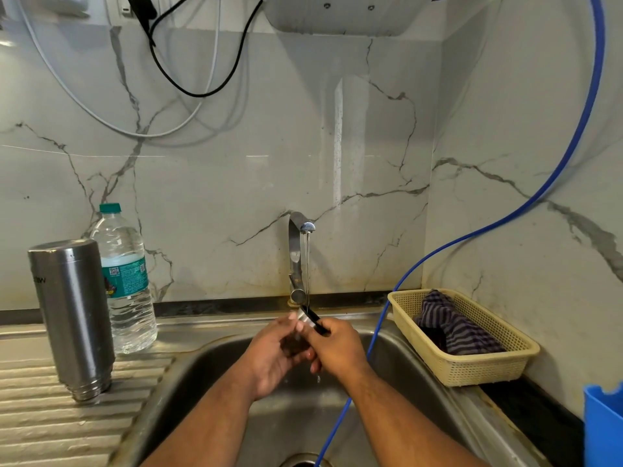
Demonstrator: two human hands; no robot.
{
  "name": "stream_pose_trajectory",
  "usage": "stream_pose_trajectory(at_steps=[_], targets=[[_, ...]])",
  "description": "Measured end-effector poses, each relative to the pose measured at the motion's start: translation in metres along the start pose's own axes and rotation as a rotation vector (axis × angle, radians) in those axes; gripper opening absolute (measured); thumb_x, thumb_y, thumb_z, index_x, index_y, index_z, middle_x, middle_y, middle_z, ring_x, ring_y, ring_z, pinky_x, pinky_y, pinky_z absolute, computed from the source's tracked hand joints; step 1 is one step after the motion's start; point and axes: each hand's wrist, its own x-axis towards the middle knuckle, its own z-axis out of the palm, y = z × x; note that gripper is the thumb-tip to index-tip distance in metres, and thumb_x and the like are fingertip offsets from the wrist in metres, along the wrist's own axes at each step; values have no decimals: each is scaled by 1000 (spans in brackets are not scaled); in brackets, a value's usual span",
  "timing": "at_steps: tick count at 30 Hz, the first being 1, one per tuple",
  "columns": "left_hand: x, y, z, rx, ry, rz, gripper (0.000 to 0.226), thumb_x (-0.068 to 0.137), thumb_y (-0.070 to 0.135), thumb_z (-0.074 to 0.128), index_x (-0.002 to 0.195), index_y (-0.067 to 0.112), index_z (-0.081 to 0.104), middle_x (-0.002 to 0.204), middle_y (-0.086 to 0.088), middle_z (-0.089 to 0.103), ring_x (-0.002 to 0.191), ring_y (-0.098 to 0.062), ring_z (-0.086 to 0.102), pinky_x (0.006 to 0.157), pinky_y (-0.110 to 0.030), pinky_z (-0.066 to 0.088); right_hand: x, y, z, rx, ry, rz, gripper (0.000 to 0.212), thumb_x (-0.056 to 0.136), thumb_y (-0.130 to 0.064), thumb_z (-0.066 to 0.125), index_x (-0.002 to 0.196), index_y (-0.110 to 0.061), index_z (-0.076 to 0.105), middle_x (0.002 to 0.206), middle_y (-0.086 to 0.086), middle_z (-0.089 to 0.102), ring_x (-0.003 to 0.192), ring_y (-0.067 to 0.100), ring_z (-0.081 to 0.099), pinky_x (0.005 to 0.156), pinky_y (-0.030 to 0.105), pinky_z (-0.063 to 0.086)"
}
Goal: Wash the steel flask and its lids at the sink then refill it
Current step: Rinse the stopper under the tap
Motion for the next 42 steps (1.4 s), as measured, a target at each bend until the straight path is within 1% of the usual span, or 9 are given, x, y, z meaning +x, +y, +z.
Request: stream_pose_trajectory(at_steps=[7, 11, 17, 20, 24, 28, 33, 38, 42], targets=[[1, -4, 6, 43, 106, -31, 58, 104, 54, 38, 122, 8, 68, 109, -21, 76, 101, -34, 67, 85, -42, 54, 5, -7, 8, 52, 64, 65, 74, 71, -64, 83, 131, -36, 49, 120, -10, 61, 108, 10, 61, 91, 30, 56], [-4, 0, 13, -38, 66, -86, 55, 107, 52, 34, 122, 11, 68, 110, -17, 76, 108, -32, 71, 86, -43, 57, 5, -4, 10, -38, 118, 20, 77, 70, -56, 88, 134, -34, 52, 130, -10, 53, 116, 11, 55, 97, 29, 52], [2, 1, 6, -118, 48, -59, 37, 104, 24, 48, 127, 0, 65, 90, -16, 72, 80, -24, 63, 79, -39, 57, 6, -5, 9, -104, 146, -66, 75, 79, -8, 84, 142, -37, 53, 137, -15, 47, 128, 7, 50, 91, 9, 38], [4, -1, 6, -142, 72, -29, 35, 105, 26, 51, 126, 3, 67, 93, -16, 74, 83, -25, 65, 85, -39, 56, 4, -4, 7, -39, 117, -43, 70, 84, -12, 82, 141, -39, 51, 131, -19, 53, 121, 1, 49, 93, 13, 38], [10, -4, 8, 52, 116, 138, 31, 100, 34, 61, 129, 23, 65, 120, -10, 73, 111, -25, 70, 95, -41, 57, -1, -8, 14, 97, 47, 72, 48, 95, -32, 73, 138, -42, 54, 122, -18, 64, 115, 6, 59, 101, 31, 52], [12, -1, 8, 480, 300, 381, 57, 88, 27, 79, 138, 33, 53, 125, 13, 59, 113, -8, 58, 80, -14, 48, 3, -5, 22, 171, 33, 193, 25, 102, -20, 60, 116, -38, 69, 107, -8, 75, 104, 13, 69, 97, 38, 58], [15, -7, 5, 1178, 322, 625, 87, 81, 23, 83, 151, 40, 35, 143, 12, 52, 132, -10, 45, 111, -26, 36, 7, 5, 20, 149, 24, 262, 63, 90, -3, 62, 139, -39, 47, 117, 0, 71, 101, 20, 69, 83, 40, 61], [10, -12, 10, 1227, 118, 666, 108, 92, 14, 72, 160, 45, -6, 153, 7, 48, 137, -12, 49, 119, -35, 36, 7, 11, 14, -127, 67, 105, 81, 82, -2, 71, 148, -39, 44, 139, -3, 57, 129, 20, 58, 109, 39, 51], [10, -7, 8, 1091, 156, 657, 101, 85, 27, 80, 159, 40, 13, 139, 5, 60, 128, -11, 57, 113, -33, 44, 6, 5, 7, -283, 69, 43, 84, 90, -9, 71, 161, -26, 30, 153, 0, 33, 135, 23, 49, 115, 36, 44]])
